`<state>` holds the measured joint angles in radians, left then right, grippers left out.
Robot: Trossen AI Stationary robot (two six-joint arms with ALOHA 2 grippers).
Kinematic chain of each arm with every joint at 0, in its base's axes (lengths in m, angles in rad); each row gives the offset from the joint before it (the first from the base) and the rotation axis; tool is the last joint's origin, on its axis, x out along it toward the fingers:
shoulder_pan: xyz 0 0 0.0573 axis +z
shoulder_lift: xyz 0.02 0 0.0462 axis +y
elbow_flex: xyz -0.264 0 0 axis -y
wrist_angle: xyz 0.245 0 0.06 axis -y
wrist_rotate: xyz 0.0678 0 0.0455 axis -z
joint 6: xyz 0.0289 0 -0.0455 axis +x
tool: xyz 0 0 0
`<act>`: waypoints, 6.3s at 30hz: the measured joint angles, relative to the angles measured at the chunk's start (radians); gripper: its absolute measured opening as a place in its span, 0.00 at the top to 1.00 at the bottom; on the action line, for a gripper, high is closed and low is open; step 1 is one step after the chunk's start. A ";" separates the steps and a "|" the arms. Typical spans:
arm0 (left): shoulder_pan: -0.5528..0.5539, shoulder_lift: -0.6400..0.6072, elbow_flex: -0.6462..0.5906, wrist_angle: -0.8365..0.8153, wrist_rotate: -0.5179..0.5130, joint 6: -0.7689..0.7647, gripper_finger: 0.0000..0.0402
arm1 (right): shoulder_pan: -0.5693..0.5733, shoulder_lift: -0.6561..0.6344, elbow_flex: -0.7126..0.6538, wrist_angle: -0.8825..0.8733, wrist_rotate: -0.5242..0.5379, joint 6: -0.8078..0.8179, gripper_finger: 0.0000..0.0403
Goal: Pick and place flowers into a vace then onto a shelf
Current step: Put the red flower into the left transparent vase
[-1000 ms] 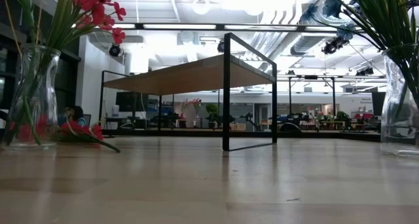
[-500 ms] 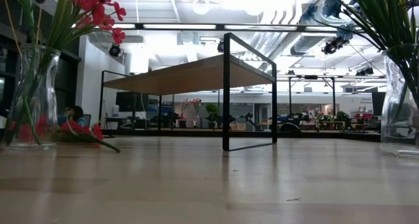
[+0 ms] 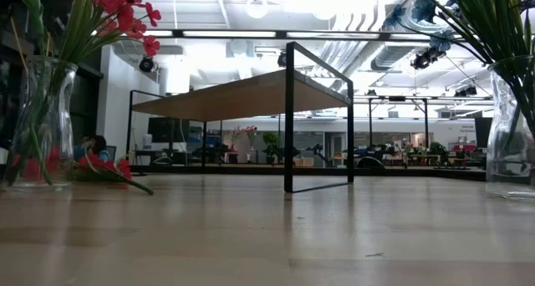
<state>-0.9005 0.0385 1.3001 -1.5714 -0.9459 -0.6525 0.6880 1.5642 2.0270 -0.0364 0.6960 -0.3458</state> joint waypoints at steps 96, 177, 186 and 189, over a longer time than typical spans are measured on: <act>-0.036 -0.026 -0.382 0.000 0.792 -0.527 0.72 | 0.105 -0.052 0.000 -0.306 0.449 0.269 0.34; -0.036 -0.027 -0.381 0.000 0.821 -0.714 0.72 | 0.169 -1.165 -0.891 -1.536 -0.044 1.642 0.34; -0.036 -0.027 -0.381 0.000 0.821 -0.714 0.72 | 0.085 -1.244 -1.167 -1.535 -0.393 1.908 0.34; -0.036 -0.027 -0.381 0.000 0.822 -0.714 0.72 | 0.059 -1.242 -1.227 -1.515 -0.440 1.915 0.34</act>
<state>-0.9362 0.0113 0.9188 -1.5710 -0.1242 -1.3666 0.7467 0.3221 0.7997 -1.5514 0.2562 1.5694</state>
